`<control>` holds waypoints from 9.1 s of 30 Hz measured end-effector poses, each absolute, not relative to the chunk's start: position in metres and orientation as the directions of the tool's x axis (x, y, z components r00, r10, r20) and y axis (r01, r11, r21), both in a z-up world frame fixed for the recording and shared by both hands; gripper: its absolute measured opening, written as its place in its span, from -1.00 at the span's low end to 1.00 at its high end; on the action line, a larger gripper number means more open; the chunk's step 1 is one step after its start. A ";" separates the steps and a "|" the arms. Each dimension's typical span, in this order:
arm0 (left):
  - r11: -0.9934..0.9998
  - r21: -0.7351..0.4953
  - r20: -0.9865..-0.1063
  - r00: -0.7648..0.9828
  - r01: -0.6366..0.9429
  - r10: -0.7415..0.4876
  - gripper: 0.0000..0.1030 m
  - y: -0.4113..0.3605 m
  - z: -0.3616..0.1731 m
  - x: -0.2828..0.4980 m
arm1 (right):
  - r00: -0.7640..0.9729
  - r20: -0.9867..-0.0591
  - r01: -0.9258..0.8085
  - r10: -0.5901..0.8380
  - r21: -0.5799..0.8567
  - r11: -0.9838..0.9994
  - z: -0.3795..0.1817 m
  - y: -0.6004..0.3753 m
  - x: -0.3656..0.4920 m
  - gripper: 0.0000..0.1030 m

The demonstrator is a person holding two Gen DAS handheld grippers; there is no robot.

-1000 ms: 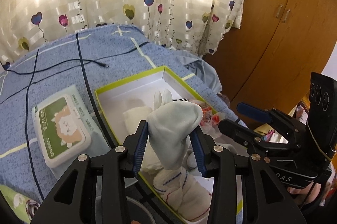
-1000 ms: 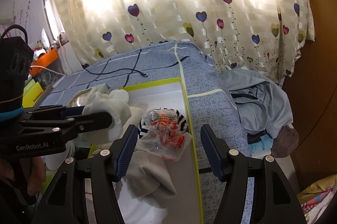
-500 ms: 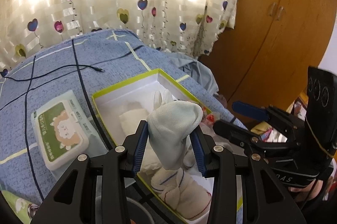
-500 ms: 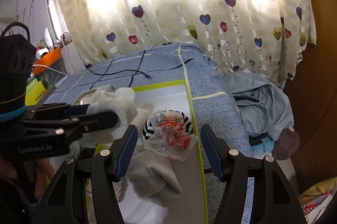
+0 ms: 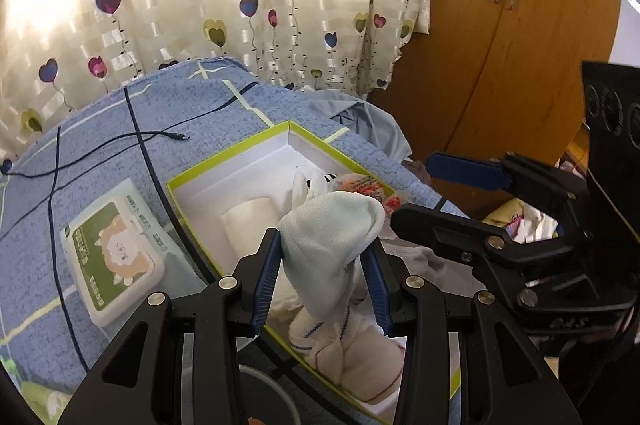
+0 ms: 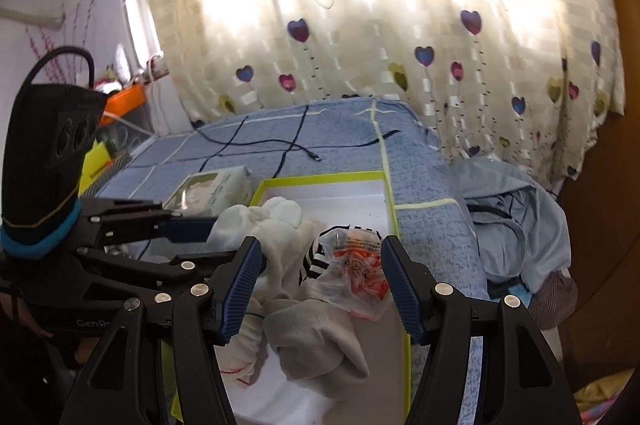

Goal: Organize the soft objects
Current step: 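Lower the white gloves into the box and open the left gripper, then move both open grippers back to the items on the bed, then grasp the green rolled cloth with the right gripper, then grasp the black-and-white striped sock with the left gripper, then carry the green rolled cloth and the striped sock over the box, then open the right gripper releasing the rolled cloth while the left gripper releases the sock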

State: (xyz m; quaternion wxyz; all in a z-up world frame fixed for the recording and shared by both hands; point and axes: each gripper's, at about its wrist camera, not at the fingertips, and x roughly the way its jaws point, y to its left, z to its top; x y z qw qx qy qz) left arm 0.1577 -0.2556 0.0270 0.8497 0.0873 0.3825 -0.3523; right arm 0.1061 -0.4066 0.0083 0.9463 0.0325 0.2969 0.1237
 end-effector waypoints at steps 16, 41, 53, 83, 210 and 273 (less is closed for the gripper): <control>0.677 -0.064 -0.706 0.447 0.733 -0.550 0.18 -0.259 0.031 0.148 | 0.739 -0.620 -0.232 0.265 0.136 0.963 0.004 -0.427 0.119 0.21; 0.855 -0.233 -0.490 0.703 0.464 -0.516 0.18 -0.142 0.067 0.109 | 0.800 -0.525 -0.260 0.289 0.131 0.957 0.031 -0.375 0.058 0.24; 0.943 -0.195 -0.531 0.780 0.269 -0.332 0.18 -0.080 0.054 0.085 | 0.775 -0.516 -0.359 0.364 0.113 0.926 0.028 -0.313 0.048 0.55; 0.981 -0.189 -0.571 0.808 0.043 -0.146 0.18 -0.004 0.038 0.075 | 0.685 -0.564 -0.512 0.462 0.080 0.855 0.024 -0.231 0.055 0.58; 0.872 -0.269 -0.558 0.671 0.409 -0.488 -0.77 -0.088 0.071 0.107 | 0.810 -0.570 -0.146 0.139 0.034 0.989 0.037 -0.352 0.072 -0.52; 0.786 -0.317 -0.760 0.353 0.531 -0.545 -0.77 -0.257 -0.005 0.115 | 0.712 -0.688 -0.141 0.142 0.058 0.988 -0.028 -0.408 0.071 0.12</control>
